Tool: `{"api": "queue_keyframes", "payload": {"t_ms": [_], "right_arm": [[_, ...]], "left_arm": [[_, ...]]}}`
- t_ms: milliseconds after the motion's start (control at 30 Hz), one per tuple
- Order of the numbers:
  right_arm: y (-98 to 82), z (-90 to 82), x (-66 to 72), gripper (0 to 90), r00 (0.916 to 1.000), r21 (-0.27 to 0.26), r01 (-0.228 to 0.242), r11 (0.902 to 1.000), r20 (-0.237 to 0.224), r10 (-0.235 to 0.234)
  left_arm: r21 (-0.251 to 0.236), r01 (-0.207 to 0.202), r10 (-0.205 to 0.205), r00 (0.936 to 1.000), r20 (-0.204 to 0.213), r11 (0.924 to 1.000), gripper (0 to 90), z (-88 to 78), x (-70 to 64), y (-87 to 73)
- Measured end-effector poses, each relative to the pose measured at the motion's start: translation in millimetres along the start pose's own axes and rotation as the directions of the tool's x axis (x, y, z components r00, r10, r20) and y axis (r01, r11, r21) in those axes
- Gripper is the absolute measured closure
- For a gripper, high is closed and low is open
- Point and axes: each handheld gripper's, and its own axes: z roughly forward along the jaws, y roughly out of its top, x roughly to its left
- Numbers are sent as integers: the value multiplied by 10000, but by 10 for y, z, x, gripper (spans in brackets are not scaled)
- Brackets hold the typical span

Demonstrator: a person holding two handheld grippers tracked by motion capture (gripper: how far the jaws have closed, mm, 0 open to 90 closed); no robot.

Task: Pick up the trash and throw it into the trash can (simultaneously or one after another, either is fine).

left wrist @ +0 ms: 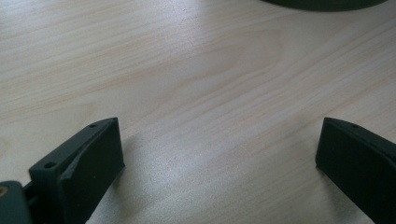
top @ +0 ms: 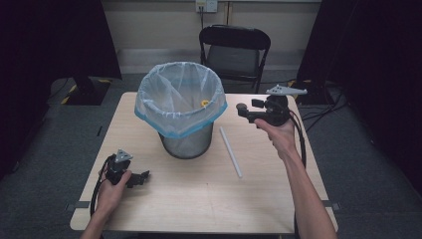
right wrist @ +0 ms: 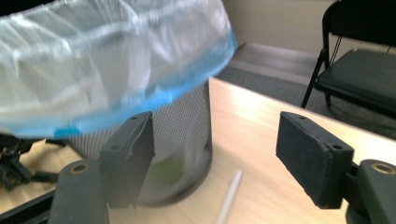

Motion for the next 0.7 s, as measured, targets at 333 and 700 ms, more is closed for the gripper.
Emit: {"api": "queue_keyframes", "payload": {"t_ms": [333,700], "right_arm": [[-447,32,15,337,9993,561,-369,9977,39,367],[-909,53,54,391,9991,1545,-415,9871,177,393]], "left_arm": [[4,10,-10,10000,-14,10000,2,-1,-2,0],[12,45,-45,10000,-82,10000,3,-5,-7,-2]]}}
